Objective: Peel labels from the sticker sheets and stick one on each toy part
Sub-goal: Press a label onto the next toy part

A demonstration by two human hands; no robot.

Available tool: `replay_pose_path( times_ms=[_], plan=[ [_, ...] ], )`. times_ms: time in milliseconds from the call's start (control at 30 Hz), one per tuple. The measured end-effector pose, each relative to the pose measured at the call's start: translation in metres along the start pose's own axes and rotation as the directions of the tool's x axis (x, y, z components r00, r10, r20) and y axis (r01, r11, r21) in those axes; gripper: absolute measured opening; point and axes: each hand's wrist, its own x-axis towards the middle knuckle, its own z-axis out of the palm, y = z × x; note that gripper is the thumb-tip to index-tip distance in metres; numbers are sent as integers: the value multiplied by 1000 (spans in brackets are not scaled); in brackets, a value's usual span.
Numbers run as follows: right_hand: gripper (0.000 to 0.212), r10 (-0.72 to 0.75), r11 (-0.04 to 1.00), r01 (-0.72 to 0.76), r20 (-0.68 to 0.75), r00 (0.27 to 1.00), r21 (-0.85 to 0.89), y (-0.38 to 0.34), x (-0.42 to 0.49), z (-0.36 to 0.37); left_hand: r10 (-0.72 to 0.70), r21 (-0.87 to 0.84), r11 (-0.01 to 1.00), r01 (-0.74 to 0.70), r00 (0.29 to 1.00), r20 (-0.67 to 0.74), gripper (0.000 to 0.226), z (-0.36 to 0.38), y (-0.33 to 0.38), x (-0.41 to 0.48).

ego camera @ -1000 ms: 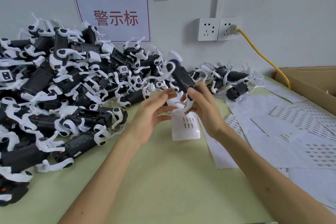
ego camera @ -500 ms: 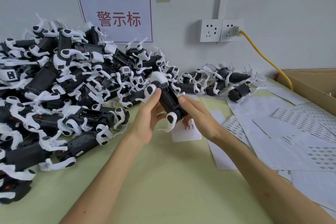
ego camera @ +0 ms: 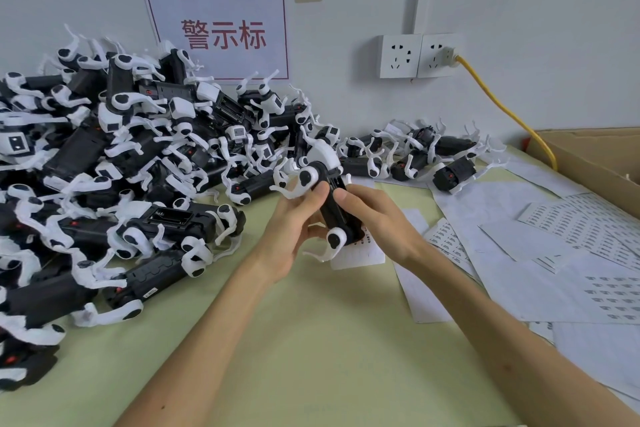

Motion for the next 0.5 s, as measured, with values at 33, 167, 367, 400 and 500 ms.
replay_pose_path(
  times_ms=[33,167,367,400,500],
  plan=[
    [81,8,1000,-8,-3,1000,-3,-3,-1,0,-7,13,1000,7,1000,19,45,1,-1,0],
    [85,37,999,-37,-10,999,-1,-4,-2,-2,-22,53,998,18,997,68,21,3,-2,-1],
    [82,79,993,-82,41,996,80,-4,-3,-6,-59,-1,998,59,993,100,26,0,-1,-3],
    [81,79,992,-84,51,996,99,-4,-3,-7,-68,-21,997,71,991,116,28,-1,-1,-3],
    [74,69,988,-77,63,996,132,-3,-1,-11,-79,-90,992,94,983,164,29,-3,2,-5]
  ],
)
